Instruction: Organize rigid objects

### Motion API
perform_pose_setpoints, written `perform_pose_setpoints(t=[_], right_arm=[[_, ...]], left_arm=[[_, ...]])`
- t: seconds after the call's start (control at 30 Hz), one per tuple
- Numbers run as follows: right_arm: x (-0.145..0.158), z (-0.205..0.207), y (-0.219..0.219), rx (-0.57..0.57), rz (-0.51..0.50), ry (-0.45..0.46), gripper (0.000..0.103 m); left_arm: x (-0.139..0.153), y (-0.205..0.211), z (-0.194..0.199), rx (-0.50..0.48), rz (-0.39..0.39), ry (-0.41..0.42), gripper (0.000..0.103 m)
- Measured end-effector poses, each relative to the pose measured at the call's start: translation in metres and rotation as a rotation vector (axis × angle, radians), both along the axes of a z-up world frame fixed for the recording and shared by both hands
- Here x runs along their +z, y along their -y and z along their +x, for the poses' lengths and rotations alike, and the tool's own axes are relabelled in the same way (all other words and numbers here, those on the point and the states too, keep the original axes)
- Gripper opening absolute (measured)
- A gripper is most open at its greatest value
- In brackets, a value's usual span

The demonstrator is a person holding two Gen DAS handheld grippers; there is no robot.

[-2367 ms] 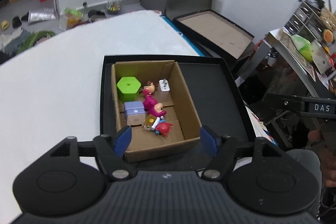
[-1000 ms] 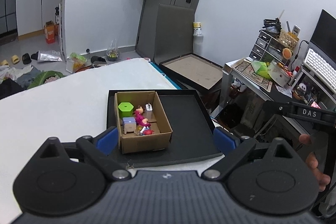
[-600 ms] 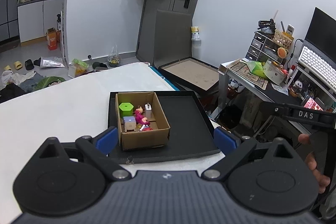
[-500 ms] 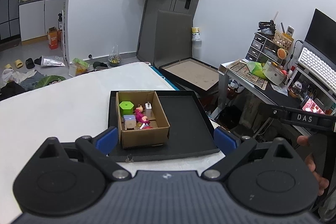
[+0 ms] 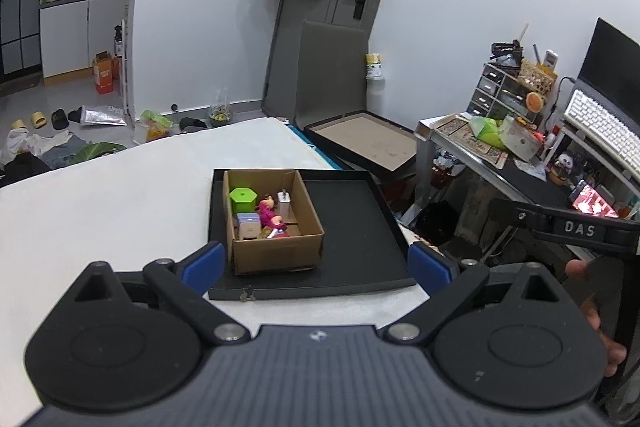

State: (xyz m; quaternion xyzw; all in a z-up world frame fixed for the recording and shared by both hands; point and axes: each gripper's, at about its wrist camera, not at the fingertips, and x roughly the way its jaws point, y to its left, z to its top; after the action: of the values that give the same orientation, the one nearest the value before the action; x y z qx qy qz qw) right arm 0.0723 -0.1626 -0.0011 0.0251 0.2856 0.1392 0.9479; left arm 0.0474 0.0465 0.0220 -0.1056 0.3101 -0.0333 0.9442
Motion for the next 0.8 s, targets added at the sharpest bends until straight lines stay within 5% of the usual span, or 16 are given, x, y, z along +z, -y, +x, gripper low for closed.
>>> perform_pose_setpoints(t=[0.8], right_arm=[[0.0013,-0.0028,-0.0039,0.006,-0.006,0.000,0.103]], left_arm=[[0.0012,0.0041,-0.0041,-0.002,0.016,0.005,0.098]])
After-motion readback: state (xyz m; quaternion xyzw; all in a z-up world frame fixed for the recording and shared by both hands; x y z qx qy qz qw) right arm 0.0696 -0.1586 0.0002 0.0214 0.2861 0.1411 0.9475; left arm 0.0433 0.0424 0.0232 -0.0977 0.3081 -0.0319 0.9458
